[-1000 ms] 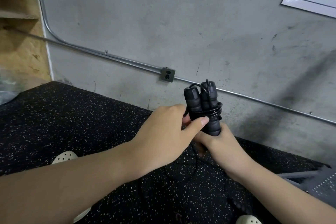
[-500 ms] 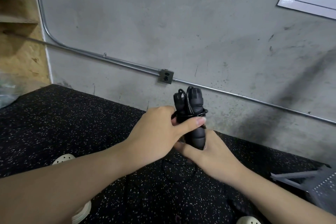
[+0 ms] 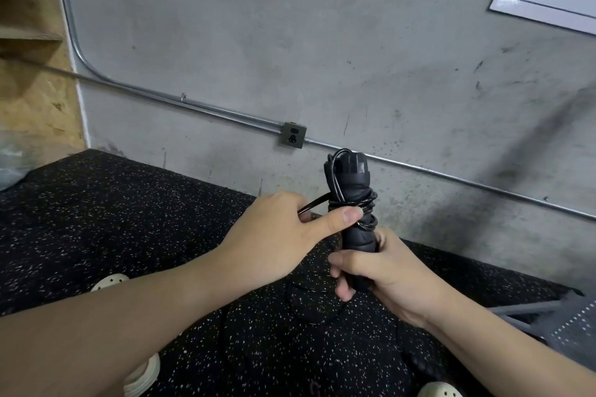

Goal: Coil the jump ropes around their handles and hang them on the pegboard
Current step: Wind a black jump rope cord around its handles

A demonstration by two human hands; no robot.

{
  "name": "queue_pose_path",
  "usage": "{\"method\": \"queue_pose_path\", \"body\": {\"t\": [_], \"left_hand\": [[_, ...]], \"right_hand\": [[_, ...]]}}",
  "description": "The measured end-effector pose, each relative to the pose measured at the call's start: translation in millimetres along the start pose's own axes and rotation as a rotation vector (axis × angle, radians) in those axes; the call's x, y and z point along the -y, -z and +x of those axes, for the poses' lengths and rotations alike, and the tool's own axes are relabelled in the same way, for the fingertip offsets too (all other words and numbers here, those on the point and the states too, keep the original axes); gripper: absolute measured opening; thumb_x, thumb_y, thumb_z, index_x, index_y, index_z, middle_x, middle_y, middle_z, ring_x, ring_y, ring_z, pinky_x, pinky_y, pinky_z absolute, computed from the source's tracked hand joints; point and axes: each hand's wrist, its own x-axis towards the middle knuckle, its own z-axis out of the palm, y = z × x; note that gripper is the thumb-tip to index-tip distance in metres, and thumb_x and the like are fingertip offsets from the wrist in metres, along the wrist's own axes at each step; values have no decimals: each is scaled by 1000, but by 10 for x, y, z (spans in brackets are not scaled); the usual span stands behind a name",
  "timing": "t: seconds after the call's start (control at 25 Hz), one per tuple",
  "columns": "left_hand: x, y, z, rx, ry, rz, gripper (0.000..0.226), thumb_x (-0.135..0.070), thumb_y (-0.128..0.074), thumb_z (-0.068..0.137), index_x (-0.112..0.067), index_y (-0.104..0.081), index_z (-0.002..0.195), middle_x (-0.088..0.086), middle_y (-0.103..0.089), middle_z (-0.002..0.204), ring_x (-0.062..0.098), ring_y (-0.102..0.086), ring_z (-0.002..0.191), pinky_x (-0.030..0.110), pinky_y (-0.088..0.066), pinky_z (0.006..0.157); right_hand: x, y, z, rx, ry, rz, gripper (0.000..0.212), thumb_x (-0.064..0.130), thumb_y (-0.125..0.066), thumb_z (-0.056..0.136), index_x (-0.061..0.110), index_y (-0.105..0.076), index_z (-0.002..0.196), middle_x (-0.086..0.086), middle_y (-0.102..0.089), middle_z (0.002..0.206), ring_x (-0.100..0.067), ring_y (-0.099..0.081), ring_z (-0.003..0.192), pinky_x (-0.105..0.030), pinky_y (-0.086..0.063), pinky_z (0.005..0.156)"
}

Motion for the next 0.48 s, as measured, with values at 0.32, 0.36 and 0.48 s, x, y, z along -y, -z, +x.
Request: {"method": "queue_pose_path", "body": {"t": [0.32,0.36,0.48], "left_hand": [[-65,-73,-52,-60,-150,18,48,-67,-40,92,-21,-54,85,-8,-52,62,7,-48,54,21,-31,53],[-64,-75,-58,-63,-162,36,46,-66,-39,94,-22,-53,85,-8,-52,63,7,-49,54,21,-31,53],[-87,-74,-66,-83,-183,46,54,-75,-36,89,-24,-55,87,-8,-51,60,6,-49,52,19,-31,51]], "right_hand": [[34,25,71,-97,29,-107,24,5,-76,74,-4,-60,88,-16,-58,66,-22,-58,52,-30,-52,52],[38,21,76,-112,34,-116,26,6,-77,73,-6,-61,90,-17,-57,67,-22,-58,52,-29,-52,51],[67,-13,70,-172,106,-170,18,5,-78,73,2,-65,86,-14,-62,67,-22,-60,54,-29,-52,51]]}}
